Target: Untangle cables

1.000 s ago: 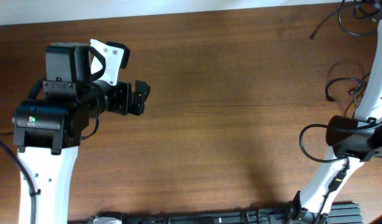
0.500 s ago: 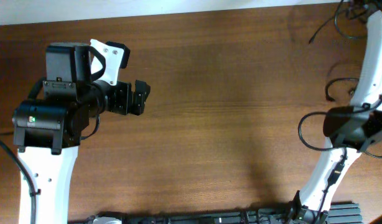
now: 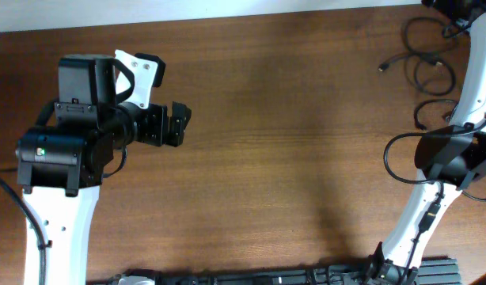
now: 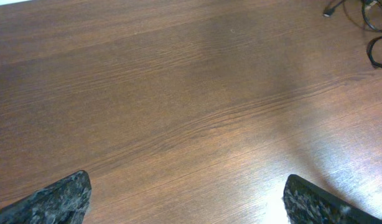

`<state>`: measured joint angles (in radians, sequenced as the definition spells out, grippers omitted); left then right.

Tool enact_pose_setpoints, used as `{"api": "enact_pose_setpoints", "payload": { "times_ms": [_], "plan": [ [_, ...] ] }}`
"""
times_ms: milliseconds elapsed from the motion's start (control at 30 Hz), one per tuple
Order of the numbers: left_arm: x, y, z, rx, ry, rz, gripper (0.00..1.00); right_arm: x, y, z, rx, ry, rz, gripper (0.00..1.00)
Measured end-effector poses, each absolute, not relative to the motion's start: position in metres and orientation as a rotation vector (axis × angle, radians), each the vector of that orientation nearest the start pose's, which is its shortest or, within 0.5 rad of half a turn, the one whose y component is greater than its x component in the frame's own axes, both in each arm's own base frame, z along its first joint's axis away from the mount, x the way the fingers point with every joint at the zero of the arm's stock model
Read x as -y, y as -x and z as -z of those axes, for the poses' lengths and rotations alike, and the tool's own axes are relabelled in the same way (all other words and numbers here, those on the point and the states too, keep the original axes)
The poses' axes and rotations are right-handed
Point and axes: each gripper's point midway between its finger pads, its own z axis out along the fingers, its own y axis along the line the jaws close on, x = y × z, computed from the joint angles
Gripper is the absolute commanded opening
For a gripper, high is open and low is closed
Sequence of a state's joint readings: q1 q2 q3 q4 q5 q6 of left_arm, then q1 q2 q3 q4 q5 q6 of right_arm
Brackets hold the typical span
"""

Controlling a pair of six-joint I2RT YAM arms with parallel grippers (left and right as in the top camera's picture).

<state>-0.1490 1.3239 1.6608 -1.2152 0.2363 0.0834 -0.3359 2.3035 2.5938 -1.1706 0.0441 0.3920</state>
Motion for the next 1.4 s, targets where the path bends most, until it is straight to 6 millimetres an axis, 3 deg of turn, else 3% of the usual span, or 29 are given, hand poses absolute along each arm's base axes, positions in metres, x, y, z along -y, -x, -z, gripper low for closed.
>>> {"api": "enact_pose_setpoints", "payload": {
  "times_ms": [267,367,567,733,867,1100,1400],
  "plan": [
    [0.087,-0.311,-0.321,-2.411,-0.387,0.318,0.99,0.18,-0.534,-0.246,-2.34,-0.813,-0.074,0.99],
    [0.087,-0.311,-0.322,-2.411,-0.387,0.318,0.99,0.171,-0.524,-0.257,-2.37,-0.746,-0.1,0.99],
    [0.087,-0.311,-0.321,-2.411,-0.386,0.318,0.99,0.143,-0.474,-0.331,-2.363,-0.519,-0.062,0.99],
    [0.087,-0.311,-0.321,-2.411,-0.386,0.318,0.99,0.096,-0.423,-0.396,-2.308,-0.304,-0.033,0.99],
    [0.087,-0.311,-0.322,-2.411,-0.386,0.318,0.99,0.071,-0.394,-0.425,-2.268,-0.215,-0.037,0.99],
    [0.087,-0.311,-0.321,-2.411,-0.387,0.318,0.99,0.068,-0.38,-0.418,-2.319,-0.212,-0.039,0.98],
    [0.087,-0.311,-0.321,-2.411,-0.387,0.318,0.99,0.067,-0.378,-0.414,-2.336,-0.211,-0.041,0.98]
  ]
}}
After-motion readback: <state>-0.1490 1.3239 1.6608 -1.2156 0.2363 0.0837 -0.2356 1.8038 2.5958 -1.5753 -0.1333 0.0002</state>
